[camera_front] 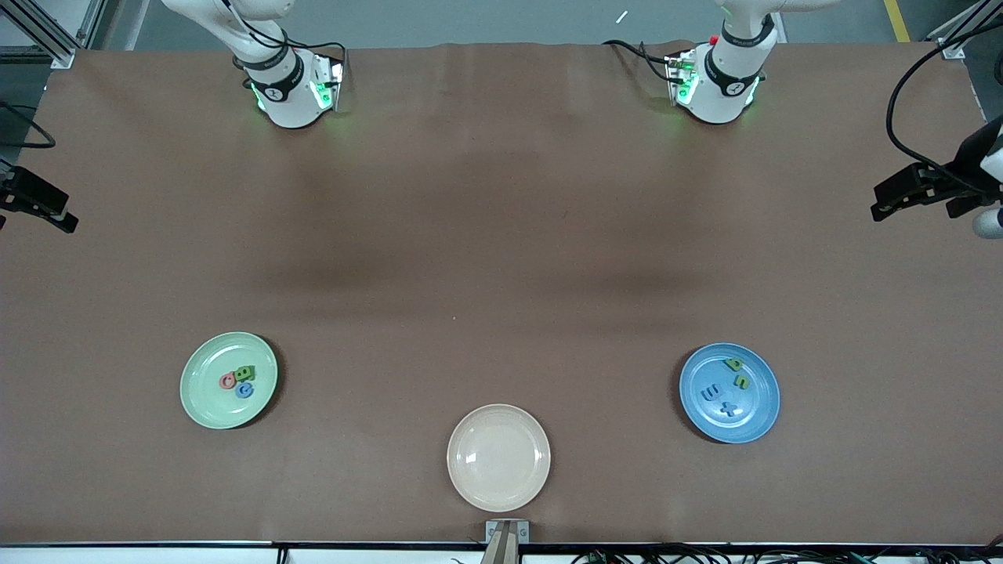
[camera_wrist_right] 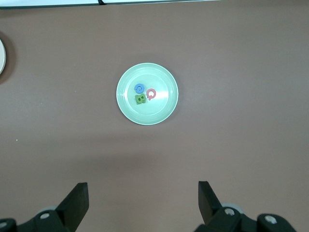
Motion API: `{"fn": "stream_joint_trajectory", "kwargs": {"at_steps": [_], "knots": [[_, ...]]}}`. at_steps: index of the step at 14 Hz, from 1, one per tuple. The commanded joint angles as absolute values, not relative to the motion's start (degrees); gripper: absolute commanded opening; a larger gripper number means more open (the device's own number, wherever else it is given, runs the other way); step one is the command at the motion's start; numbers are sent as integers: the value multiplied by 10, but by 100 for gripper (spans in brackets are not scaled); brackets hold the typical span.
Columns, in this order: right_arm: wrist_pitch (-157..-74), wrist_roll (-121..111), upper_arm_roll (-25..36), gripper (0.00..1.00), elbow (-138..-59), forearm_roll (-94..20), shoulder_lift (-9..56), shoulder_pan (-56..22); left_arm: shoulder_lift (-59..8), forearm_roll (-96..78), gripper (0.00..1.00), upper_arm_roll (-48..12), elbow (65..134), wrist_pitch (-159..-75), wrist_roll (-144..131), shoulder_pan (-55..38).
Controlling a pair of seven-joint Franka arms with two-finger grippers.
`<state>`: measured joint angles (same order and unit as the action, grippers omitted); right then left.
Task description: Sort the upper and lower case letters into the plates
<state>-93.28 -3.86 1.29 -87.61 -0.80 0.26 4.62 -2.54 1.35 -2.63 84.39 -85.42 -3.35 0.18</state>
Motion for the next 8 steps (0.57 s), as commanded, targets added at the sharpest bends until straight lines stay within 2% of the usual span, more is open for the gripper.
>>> {"fn": "stream_joint_trajectory", "kwargs": {"at_steps": [1,8], "knots": [[-927,-36,5,100,-871,-1,4,53,14,4,100,-41,893,-871,-44,11],[-927,-37,5,100,-871,-1,4,53,34,3,100,-62,924,-896,-84,4]]}}
